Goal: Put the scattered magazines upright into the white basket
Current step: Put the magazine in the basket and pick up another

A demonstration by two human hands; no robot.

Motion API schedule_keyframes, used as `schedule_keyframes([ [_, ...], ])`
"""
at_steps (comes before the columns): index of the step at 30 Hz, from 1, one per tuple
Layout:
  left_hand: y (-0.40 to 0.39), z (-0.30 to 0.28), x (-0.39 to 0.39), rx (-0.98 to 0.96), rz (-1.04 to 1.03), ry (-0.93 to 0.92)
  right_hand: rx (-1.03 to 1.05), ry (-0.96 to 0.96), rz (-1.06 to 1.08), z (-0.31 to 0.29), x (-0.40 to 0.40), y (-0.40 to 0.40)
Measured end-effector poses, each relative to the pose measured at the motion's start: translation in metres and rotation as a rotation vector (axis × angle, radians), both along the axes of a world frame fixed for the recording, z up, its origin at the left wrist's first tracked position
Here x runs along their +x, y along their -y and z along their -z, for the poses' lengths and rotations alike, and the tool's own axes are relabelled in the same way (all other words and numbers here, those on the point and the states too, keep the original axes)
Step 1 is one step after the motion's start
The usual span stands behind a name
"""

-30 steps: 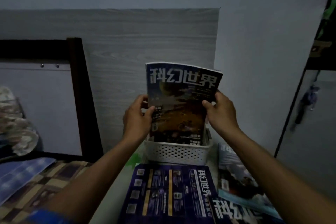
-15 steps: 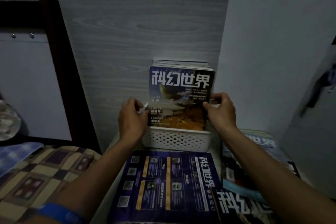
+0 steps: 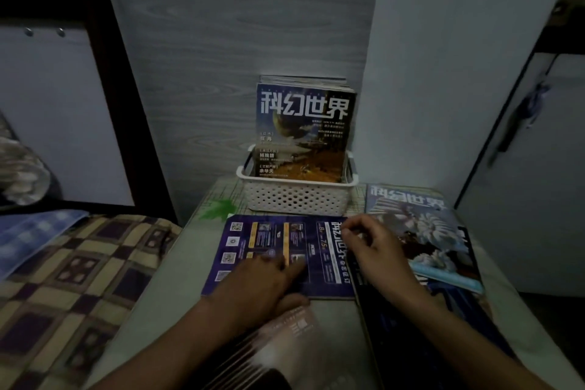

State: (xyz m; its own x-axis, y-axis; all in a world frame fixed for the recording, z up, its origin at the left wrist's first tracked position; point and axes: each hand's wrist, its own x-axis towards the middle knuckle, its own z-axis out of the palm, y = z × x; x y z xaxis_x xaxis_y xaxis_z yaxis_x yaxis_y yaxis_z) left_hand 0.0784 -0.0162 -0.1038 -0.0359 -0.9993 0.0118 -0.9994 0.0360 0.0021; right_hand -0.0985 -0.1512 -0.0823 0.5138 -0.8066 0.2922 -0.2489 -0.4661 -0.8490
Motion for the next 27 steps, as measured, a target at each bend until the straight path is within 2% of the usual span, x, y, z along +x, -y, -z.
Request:
schedule_keyframes([
  [2,-0.001,0.002,-0.005,0.023,0.092,0.151,-0.001,-0.031,-0.018,-0.002,-0.01,-0.014],
  [4,-0.001,0.001,-0.005,-0.004,0.112,0.219,0.005,-0.03,-0.04,-0.01,-0.02,-0.023],
  [7,-0.002,-0.007,-0.002,-0.049,0.004,0.179,0.049,-0.047,-0.088,-0.023,-0.036,-0.028],
  [9,-0.014,-0.018,0.004,-0.181,-0.125,0.108,0.103,-0.08,-0.123,-0.028,-0.047,-0.031],
  [11,-0.035,-0.038,0.014,-0.423,-0.262,-0.025,0.199,-0.084,-0.126,-0.027,-0.055,-0.033],
  [13,-0.055,-0.064,0.025,-0.675,-0.314,-0.211,0.317,-0.034,-0.107,-0.028,-0.056,-0.036],
  [15,-0.067,-0.093,0.028,-0.868,-0.267,-0.408,0.399,0.008,-0.081,-0.034,-0.049,-0.04],
  [16,-0.07,-0.107,0.025,-0.913,-0.22,-0.57,0.424,0.029,-0.095,-0.04,-0.043,-0.044],
  [18,-0.073,-0.127,0.013,-0.911,-0.138,-0.965,0.479,0.115,-0.164,-0.053,-0.031,-0.052],
  [20,-0.076,-0.135,0.003,-0.891,-0.142,-1.186,0.475,0.223,-0.207,-0.066,-0.022,-0.057],
  [22,-0.077,-0.132,-0.001,-0.857,-0.16,-1.247,0.405,0.297,-0.225,-0.077,-0.019,-0.062],
  [25,-0.077,-0.116,-0.006,-0.739,-0.201,-1.285,0.352,0.283,-0.187,-0.074,-0.024,-0.065],
  [27,-0.079,-0.097,-0.006,-0.659,-0.284,-1.184,0.383,0.225,-0.123,-0.062,-0.027,-0.066],
])
